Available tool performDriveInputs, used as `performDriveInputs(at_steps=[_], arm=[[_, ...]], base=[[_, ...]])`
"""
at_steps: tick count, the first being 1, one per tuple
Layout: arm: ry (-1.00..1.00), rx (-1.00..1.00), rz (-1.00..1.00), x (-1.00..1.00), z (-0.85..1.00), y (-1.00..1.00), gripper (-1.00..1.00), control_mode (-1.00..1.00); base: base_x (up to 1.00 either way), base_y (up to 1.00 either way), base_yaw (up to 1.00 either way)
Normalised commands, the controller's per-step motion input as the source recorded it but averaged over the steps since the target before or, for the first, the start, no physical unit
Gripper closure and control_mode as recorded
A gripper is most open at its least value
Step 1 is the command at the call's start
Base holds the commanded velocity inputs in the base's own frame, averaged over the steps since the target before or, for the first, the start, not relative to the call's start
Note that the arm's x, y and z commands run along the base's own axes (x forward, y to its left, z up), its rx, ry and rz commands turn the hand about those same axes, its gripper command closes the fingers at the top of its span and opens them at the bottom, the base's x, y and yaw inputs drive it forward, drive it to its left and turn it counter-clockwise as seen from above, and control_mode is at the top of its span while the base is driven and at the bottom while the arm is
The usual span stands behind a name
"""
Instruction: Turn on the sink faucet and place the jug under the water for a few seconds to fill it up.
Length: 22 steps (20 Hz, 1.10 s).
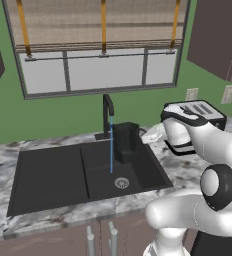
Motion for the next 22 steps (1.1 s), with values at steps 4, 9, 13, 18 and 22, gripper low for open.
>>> performDriveInputs(at_steps=[4, 9, 13, 18, 22], arm=[[0.02, -0.03, -0.06, 0.11, -0.3, 0.01, 1.0, -1.0], [0.01, -0.05, -0.06, 0.13, -0.24, 0.1, 1.0, -1.0], [0.0, -0.03, -0.06, 0.01, -0.12, 0.1, 1.0, -1.0], [0.0, -0.02, -0.05, 0.0, -0.04, 0.12, 1.0, -1.0], [0.0, 0.0, -0.04, 0.0, 0.0, 0.16, 1.0, -1.0]], base=[[0.0, 0.0, 0.0], [0.0, 0.0, 0.0], [0.0, 0.0, 0.0], [0.0, 0.0, 0.0], [0.0, 0.0, 0.0]])
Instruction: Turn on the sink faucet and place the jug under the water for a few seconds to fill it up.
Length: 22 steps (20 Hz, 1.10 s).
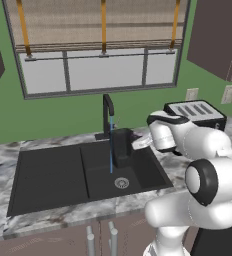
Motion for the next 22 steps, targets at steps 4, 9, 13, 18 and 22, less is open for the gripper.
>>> performDriveInputs(at_steps=[4, 9, 13, 18, 22], arm=[[0.02, 0.0, -0.02, 0.0, 0.0, 0.09, 1.0, -1.0], [0.01, 0.0, 0.0, 0.0, 0.0, 0.01, 1.0, -1.0], [0.0, 0.0, 0.0, 0.0, 0.0, 0.0, 1.0, -1.0], [0.0, 0.0, -0.02, 0.0, 0.0, 0.0, 1.0, -1.0], [-0.02, 0.0, -0.05, 0.0, 0.0, 0.0, 1.0, -1.0]], base=[[0.0, 0.0, 0.0], [0.0, 0.0, 0.0], [0.0, 0.0, 0.0], [0.0, 0.0, 0.0], [0.0, 0.0, 0.0]])
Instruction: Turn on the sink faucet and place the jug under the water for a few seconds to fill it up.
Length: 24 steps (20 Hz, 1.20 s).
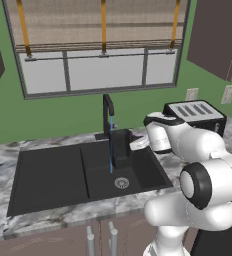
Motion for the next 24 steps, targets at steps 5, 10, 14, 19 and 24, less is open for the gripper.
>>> performDriveInputs(at_steps=[5, 10, 14, 19, 24], arm=[[0.0, 0.0, -0.04, 0.04, 0.0, 0.01, 1.0, -1.0], [0.0, 0.0, -0.04, 0.23, 0.0, 0.18, 1.0, -1.0], [0.0, -0.01, -0.03, 0.16, -0.01, 0.15, 1.0, -1.0], [-0.01, -0.01, -0.02, 0.14, -0.01, 0.12, 1.0, -1.0], [0.0, -0.03, -0.01, 0.18, -0.09, 0.23, 1.0, -1.0]], base=[[0.0, 0.0, 0.0], [0.0, 0.0, 0.0], [0.0, 0.0, 0.0], [0.0, 0.0, 0.0], [0.0, 0.0, 0.0]])
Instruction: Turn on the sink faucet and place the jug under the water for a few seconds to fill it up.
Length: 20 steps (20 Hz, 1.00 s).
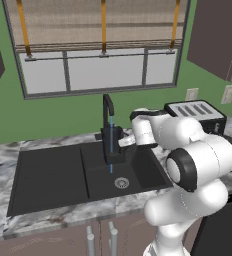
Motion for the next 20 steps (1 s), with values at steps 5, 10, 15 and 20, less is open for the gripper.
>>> performDriveInputs(at_steps=[5, 10, 15, 20], arm=[[0.0, -0.04, -0.02, 0.12, -0.03, 0.16, 1.0, -1.0], [-0.07, -0.01, -0.04, -0.12, 0.0, 0.0, 1.0, -1.0], [-0.18, -0.01, -0.03, -0.37, 0.0, 0.0, 1.0, -1.0], [-0.14, -0.02, -0.01, -0.17, 0.0, 0.0, 1.0, -1.0]], base=[[0.0, 0.0, 0.0], [0.0, 0.0, 0.0], [0.0, 0.0, 0.0], [0.0, 0.0, 0.0]])
